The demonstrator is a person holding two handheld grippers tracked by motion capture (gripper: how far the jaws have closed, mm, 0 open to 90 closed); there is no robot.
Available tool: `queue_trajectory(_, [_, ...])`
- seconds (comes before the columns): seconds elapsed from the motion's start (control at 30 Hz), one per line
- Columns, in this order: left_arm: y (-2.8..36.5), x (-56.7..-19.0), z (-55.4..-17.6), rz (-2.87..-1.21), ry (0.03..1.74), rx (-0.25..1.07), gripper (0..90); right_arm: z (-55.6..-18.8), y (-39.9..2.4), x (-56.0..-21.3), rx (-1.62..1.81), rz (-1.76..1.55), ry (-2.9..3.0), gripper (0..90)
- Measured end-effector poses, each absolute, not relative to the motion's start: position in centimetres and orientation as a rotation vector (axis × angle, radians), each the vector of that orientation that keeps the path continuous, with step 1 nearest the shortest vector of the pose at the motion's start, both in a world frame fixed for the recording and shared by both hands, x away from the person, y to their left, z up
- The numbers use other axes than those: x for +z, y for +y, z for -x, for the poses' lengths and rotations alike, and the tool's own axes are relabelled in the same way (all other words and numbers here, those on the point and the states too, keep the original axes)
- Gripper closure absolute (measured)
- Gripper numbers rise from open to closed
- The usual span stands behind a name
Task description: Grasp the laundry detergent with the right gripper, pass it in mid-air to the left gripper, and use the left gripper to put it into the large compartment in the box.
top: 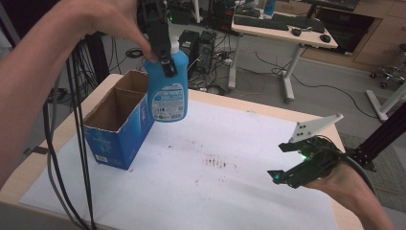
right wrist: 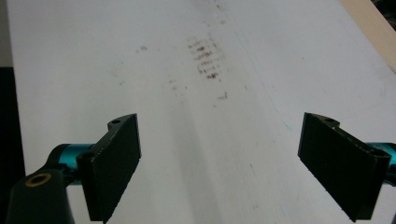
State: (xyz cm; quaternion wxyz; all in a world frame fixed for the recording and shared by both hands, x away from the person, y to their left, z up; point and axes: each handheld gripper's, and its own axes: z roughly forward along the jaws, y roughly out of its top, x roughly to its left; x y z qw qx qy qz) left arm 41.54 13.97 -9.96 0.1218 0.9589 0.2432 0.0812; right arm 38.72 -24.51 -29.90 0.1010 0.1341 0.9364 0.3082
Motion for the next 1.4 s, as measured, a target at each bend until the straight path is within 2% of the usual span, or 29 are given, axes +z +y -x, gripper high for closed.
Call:
queue_trajectory(0.4, [19.7, -9.3, -41.5, -2.775, 0.954, 0.278, 38.0, -38.4, -26.9, -30.1, 0.830, -0.469, 2.737, 12.7])
queue_trajectory(0.47, [19.7, -9.3, -41.5, -2.775, 0.954, 0.278, 38.0, -38.4, -27.0, -30.2, 0.831, -0.470, 2.736, 12.7])
queue_trajectory(0.57, [21.3, -9.8, -41.9, -2.751, 1.066, 0.279, 38.0, -38.4, -27.1, -30.4, 0.829, -0.480, 2.735, 12.7])
queue_trajectory(0.63, [21.3, -9.8, -41.9, -2.751, 1.066, 0.279, 38.0, -38.4, -27.1, -30.4, 0.829, -0.481, 2.734, 12.7])
queue_trajectory(0.67, [22.2, -10.1, -42.1, -2.733, 1.146, 0.286, 38.0, -38.4, -27.1, -30.5, 0.826, -0.483, 2.737, 12.8])
queue_trajectory(0.9, [23.9, -10.8, -42.5, -2.681, 1.282, 0.276, 38.0, -38.6, -27.1, -30.7, 0.814, -0.510, 2.737, 12.7])
queue_trajectory(1.2, [25.0, -13.1, -42.7, -2.678, 1.325, 0.241, 38.0, -38.6, -27.2, -30.7, 0.792, -0.516, 2.739, 12.8])
queue_trajectory(1.4, [25.1, -15.6, -42.9, -2.703, 1.278, 0.215, 38.0, -38.5, -26.8, -30.8, 0.774, -0.506, 2.739, 12.8])
